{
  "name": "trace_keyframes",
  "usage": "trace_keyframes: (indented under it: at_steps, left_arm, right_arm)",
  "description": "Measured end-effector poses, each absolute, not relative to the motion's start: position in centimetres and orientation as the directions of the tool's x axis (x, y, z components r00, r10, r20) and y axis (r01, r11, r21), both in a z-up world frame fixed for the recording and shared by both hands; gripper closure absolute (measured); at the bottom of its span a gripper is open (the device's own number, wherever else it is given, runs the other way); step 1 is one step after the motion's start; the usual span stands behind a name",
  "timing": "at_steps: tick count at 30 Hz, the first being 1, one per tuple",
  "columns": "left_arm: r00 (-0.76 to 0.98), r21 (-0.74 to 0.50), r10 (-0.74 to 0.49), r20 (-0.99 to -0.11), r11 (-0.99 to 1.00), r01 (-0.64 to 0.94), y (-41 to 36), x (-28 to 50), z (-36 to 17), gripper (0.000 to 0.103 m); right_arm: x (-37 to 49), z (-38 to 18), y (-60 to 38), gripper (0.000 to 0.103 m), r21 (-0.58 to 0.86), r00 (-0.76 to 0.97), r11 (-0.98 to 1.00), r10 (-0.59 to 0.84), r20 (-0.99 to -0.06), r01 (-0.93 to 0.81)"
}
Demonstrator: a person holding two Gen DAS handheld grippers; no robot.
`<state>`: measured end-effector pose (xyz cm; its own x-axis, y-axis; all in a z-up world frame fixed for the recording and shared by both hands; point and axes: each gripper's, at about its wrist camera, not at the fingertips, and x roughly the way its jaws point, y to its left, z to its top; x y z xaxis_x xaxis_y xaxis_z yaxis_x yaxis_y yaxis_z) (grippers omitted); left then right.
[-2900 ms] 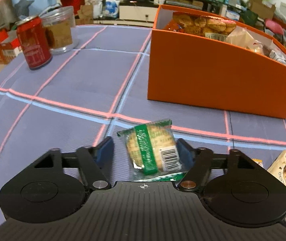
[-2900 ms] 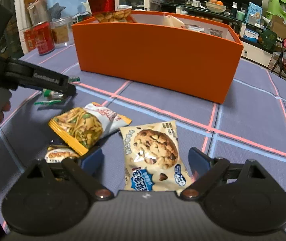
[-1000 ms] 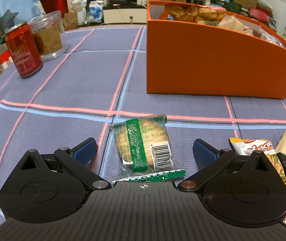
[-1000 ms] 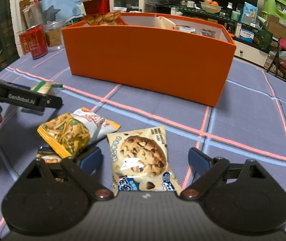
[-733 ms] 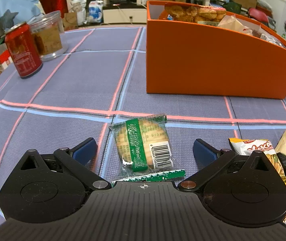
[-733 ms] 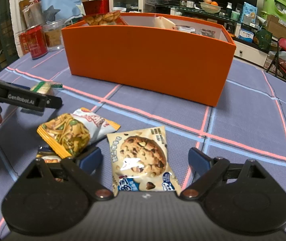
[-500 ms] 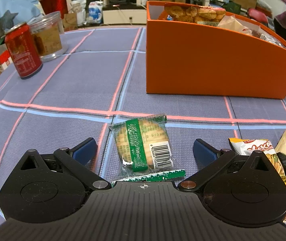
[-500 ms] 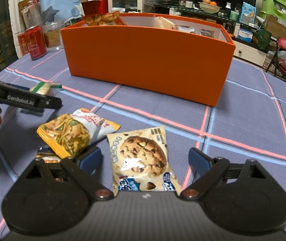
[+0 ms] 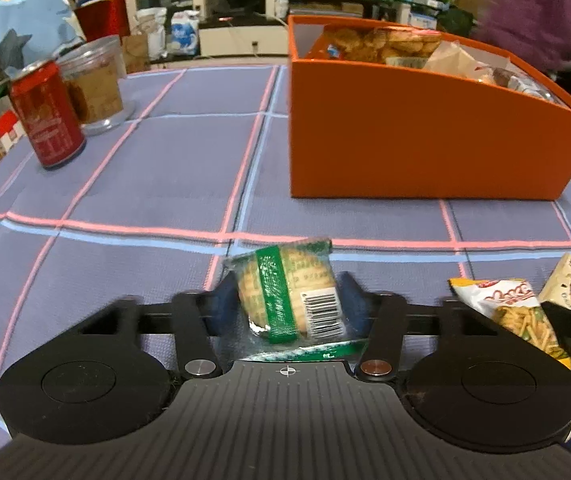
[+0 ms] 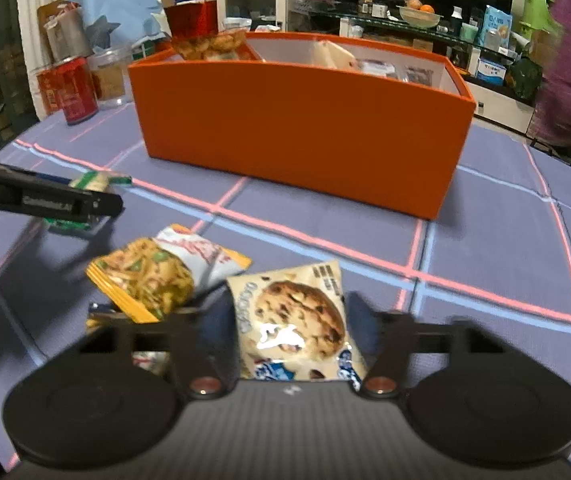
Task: Organize snacks
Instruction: 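Close the right tool on the chocolate-chip cookie bag, then carry the green cookie pack and chocolate-chip bag over the orange box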
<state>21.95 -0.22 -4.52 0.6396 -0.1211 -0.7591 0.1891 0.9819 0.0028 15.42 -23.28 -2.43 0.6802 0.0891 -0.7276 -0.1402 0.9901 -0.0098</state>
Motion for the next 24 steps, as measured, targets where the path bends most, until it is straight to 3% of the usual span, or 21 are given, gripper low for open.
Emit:
trace_keyframes:
  at_steps: [6,14,24]
  left_arm:
    - [0.627,-0.038,-0.181,-0.758,0.971,0.235,-0.6,21.4,-3.6,0.071]
    - [0.682,0.140,-0.051,-0.729,0.965,0.221,-2.5,20.5,-2.3,0.071]
    - [0.699,0.152,-0.034,-0.714,0.967,0.202,-2.9,20.3,-1.3,0.071]
  right_arm:
    - [15.2,-2.3,-23.3,0.051,0.006,0.678,0.991,0.098,-0.729,-0.136]
    - [14.9,-1.1,-23.7,0.051,-0.013,0.702,1.000,0.008,-0.712,-0.025]
    - [14.8,-0.4,-24.1,0.051,-0.026,0.707,0.998,-0.057,-0.705,0.055]
